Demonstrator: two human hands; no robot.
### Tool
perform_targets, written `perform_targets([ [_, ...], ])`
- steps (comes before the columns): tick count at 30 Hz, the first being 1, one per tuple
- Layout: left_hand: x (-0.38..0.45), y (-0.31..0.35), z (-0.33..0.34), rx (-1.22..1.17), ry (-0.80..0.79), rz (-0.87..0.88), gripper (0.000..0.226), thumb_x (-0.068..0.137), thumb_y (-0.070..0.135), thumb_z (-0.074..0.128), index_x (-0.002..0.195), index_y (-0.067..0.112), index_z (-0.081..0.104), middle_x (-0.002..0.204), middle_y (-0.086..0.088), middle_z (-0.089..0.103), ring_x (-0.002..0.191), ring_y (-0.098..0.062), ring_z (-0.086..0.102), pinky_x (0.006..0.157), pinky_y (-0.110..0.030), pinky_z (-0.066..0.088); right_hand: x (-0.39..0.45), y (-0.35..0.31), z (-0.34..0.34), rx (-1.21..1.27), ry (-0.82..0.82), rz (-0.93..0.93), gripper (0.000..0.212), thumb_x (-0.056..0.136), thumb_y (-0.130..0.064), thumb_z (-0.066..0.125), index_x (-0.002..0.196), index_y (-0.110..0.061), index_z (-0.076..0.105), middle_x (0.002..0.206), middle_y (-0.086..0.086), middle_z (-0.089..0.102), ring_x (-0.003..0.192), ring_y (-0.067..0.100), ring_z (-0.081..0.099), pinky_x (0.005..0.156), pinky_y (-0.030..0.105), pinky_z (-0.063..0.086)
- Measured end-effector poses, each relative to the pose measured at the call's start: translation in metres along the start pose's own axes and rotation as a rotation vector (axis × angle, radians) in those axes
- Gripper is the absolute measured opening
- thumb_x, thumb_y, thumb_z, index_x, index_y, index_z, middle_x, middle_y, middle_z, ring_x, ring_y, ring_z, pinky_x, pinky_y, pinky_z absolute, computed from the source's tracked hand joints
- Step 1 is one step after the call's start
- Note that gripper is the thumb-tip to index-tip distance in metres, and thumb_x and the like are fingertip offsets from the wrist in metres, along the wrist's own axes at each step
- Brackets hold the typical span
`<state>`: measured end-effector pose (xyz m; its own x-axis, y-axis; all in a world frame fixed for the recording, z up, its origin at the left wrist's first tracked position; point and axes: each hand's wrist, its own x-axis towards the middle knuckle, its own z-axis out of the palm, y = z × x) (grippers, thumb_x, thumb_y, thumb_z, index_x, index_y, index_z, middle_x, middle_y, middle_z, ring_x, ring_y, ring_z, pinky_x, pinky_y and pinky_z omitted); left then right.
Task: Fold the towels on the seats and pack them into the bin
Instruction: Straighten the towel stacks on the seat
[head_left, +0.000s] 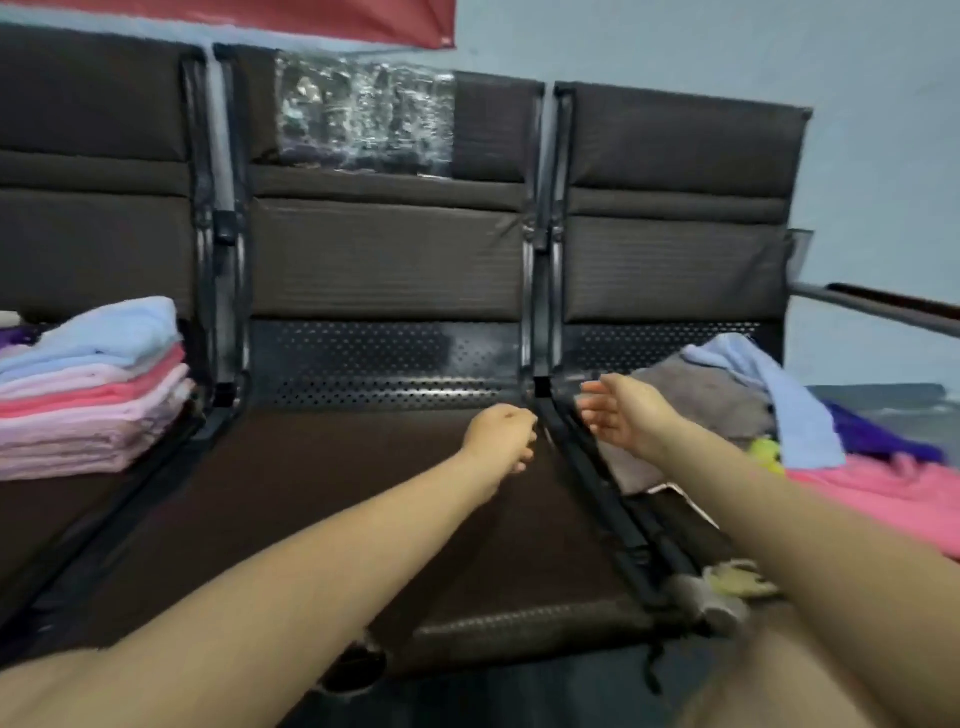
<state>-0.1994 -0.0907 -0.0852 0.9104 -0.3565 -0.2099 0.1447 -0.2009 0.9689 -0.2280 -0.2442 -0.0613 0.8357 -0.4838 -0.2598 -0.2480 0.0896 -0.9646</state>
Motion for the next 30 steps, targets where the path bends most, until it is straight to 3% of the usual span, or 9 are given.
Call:
perform_targets([
  [4, 0.005, 0.012, 0.073, -0.021, -0.109, -0.064, 0.017, 0.097, 0.021, 0.047, 0.083, 0.017, 0.056, 0.073, 0.001, 0.054, 0.057, -0.011, 0.048, 0.054, -0.022, 0.042, 0.003, 0.017, -0.091, -0.239, 0.252, -0.189, 0.019, 0.096, -0.017, 0.047, 0.085, -0.012, 0.061, 0.069, 0.006, 0.058, 0.059, 0.02, 0.052, 0.051, 0.024, 0.041],
  [8, 0.028, 0.005, 0.122, 0.05, -0.137, -0.079, 0.023, 0.098, 0.026, 0.044, 0.077, 0.021, 0.051, 0.079, -0.001, 0.05, 0.072, -0.017, 0.05, 0.071, -0.029, 0.048, 0.001, 0.041, -0.155, -0.427, 0.488, -0.284, 0.018, 0.09, -0.023, 0.054, 0.094, -0.01, 0.067, 0.082, 0.004, 0.066, 0.077, 0.02, 0.06, 0.077, 0.039, 0.051],
  [12, 0.053, -0.015, 0.138, 0.095, -0.114, -0.12, 0.037, 0.096, 0.042, 0.045, 0.121, 0.015, 0.055, 0.104, 0.002, 0.057, 0.091, -0.019, 0.056, 0.091, -0.037, 0.051, 0.011, 0.049, -0.178, -0.467, 0.598, -0.293, 0.029, 0.091, -0.032, 0.059, 0.11, -0.01, 0.064, 0.09, 0.002, 0.064, 0.077, 0.016, 0.056, 0.07, 0.031, 0.041],
  [15, 0.07, -0.025, 0.14, -0.042, -0.11, -0.237, 0.052, 0.094, 0.046, 0.052, 0.13, 0.009, 0.051, 0.125, -0.003, 0.056, 0.102, -0.024, 0.058, 0.071, -0.029, 0.053, 0.03, 0.046, -0.174, -0.544, 0.561, -0.326, 0.04, 0.088, -0.038, 0.064, 0.115, -0.008, 0.059, 0.098, 0.002, 0.062, 0.092, 0.02, 0.059, 0.075, 0.029, 0.038],
  [18, 0.078, -0.022, 0.141, -0.166, -0.121, -0.3, 0.036, 0.093, 0.043, 0.057, 0.111, 0.011, 0.056, 0.087, -0.005, 0.061, 0.058, -0.014, 0.049, 0.045, -0.019, 0.04, 0.049, 0.044, -0.155, -0.661, 0.468, -0.292, 0.034, 0.085, -0.04, 0.067, 0.083, -0.008, 0.057, 0.079, 0.006, 0.062, 0.075, 0.021, 0.057, 0.069, 0.031, 0.04],
  [20, 0.082, -0.018, 0.144, -0.196, -0.177, -0.334, 0.029, 0.093, 0.041, 0.056, 0.096, 0.012, 0.057, 0.07, 0.0, 0.055, 0.05, -0.01, 0.039, 0.039, -0.017, 0.033, 0.058, 0.044, -0.144, -0.703, 0.483, -0.352, 0.03, 0.089, -0.03, 0.063, 0.071, -0.007, 0.055, 0.068, 0.006, 0.057, 0.066, 0.02, 0.052, 0.065, 0.033, 0.039],
  [24, 0.086, -0.015, 0.145, -0.186, -0.228, -0.364, 0.033, 0.096, 0.043, 0.052, 0.084, 0.013, 0.06, 0.066, 0.002, 0.05, 0.055, -0.01, 0.044, 0.046, -0.018, 0.037, 0.057, 0.026, -0.129, -0.38, 0.473, -0.44, 0.021, 0.093, -0.021, 0.055, 0.077, -0.007, 0.057, 0.068, 0.003, 0.054, 0.067, 0.016, 0.049, 0.063, 0.025, 0.043],
  [26, 0.088, -0.013, 0.136, -0.193, -0.204, -0.348, 0.037, 0.098, 0.045, 0.046, 0.098, 0.011, 0.062, 0.075, 0.0, 0.054, 0.062, -0.011, 0.049, 0.053, -0.019, 0.041, 0.055, 0.004, -0.12, -0.161, 0.441, -0.484, 0.023, 0.095, -0.018, 0.052, 0.075, -0.006, 0.057, 0.072, 0.005, 0.05, 0.07, 0.013, 0.045, 0.059, 0.019, 0.037],
  [30, 0.089, 0.004, 0.103, -0.182, -0.183, -0.301, 0.053, 0.099, 0.051, 0.037, 0.127, 0.01, 0.055, 0.107, -0.005, 0.061, 0.08, -0.015, 0.056, 0.067, -0.025, 0.049, 0.041, -0.055, -0.097, 0.223, 0.312, -0.462, 0.025, 0.097, -0.022, 0.048, 0.073, -0.021, 0.055, 0.078, 0.006, 0.054, 0.075, 0.019, 0.05, 0.07, 0.031, 0.041],
])
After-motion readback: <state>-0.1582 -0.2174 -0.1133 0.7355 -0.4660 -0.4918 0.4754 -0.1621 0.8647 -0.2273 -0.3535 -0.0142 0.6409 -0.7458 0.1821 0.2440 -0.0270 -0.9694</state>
